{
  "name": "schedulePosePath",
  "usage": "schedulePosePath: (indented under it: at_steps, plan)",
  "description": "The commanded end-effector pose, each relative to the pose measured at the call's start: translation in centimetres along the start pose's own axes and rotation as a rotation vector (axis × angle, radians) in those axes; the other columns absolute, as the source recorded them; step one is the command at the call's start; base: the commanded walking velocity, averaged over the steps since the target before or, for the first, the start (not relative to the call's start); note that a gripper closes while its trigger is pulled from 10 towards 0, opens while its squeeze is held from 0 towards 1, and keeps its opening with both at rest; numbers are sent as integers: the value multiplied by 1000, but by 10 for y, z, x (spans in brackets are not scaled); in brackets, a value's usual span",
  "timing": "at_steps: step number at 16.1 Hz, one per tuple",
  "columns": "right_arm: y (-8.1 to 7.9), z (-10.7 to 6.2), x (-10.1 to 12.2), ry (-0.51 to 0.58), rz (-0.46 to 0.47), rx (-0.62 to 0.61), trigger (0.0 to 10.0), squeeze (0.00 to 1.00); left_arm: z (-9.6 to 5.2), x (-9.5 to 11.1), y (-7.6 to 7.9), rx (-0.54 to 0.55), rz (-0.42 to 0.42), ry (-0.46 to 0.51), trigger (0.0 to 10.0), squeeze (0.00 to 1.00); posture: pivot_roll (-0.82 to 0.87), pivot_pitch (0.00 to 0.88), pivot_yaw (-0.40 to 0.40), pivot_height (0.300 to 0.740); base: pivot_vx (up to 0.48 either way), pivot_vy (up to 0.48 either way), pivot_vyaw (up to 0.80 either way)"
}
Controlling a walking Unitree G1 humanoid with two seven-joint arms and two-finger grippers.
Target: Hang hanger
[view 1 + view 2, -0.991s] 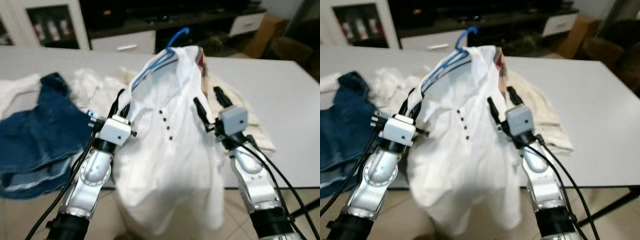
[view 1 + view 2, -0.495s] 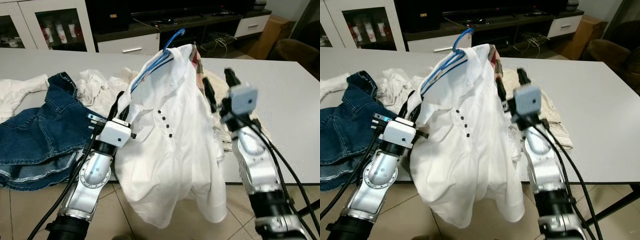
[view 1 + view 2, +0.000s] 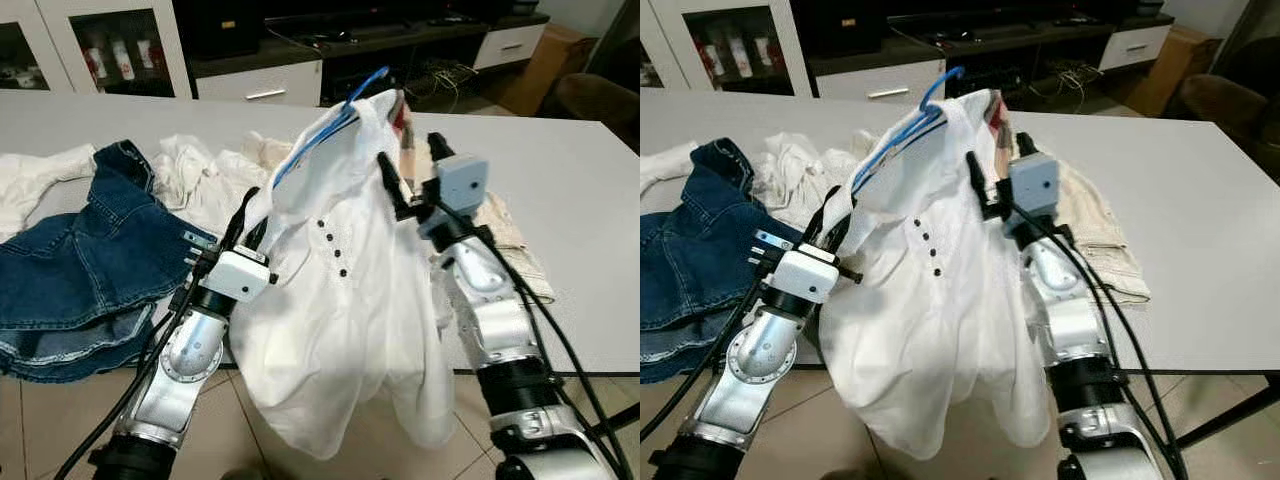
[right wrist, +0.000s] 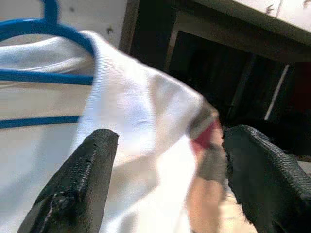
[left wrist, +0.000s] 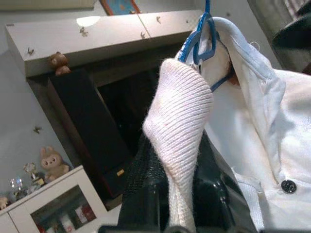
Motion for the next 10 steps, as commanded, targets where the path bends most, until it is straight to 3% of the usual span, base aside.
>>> schedulePosePath:
  at_steps: [1,3,10]
  plan:
    - [-5,6,2,-7,19,21,10000,102,1,10,0,-4,10,49,10000,0,168,18,-42,740,0,0,0]
    - [-12,12,0,-19,42,38,10000,0,-2,19,6,-44,54,102,10000,0,169,17,-41,740,0,0,0]
    - [-10,23,-13,-88,81,13,10000,0,-3,24,11,-58,75,134,10000,0,172,12,-45,740,0,0,0]
Point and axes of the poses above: a point about 5 cm out from each wrist's last joint towards the gripper, its own z axis pointing out of the wrist towards the gripper, its own x axis along the axis of the wrist's last joint, y = z × x, the point moved 6 cm from there along z, pointing out of the wrist towards the gripper, and after that the axes turned 13 degrees about z, right-handed, at the moved point
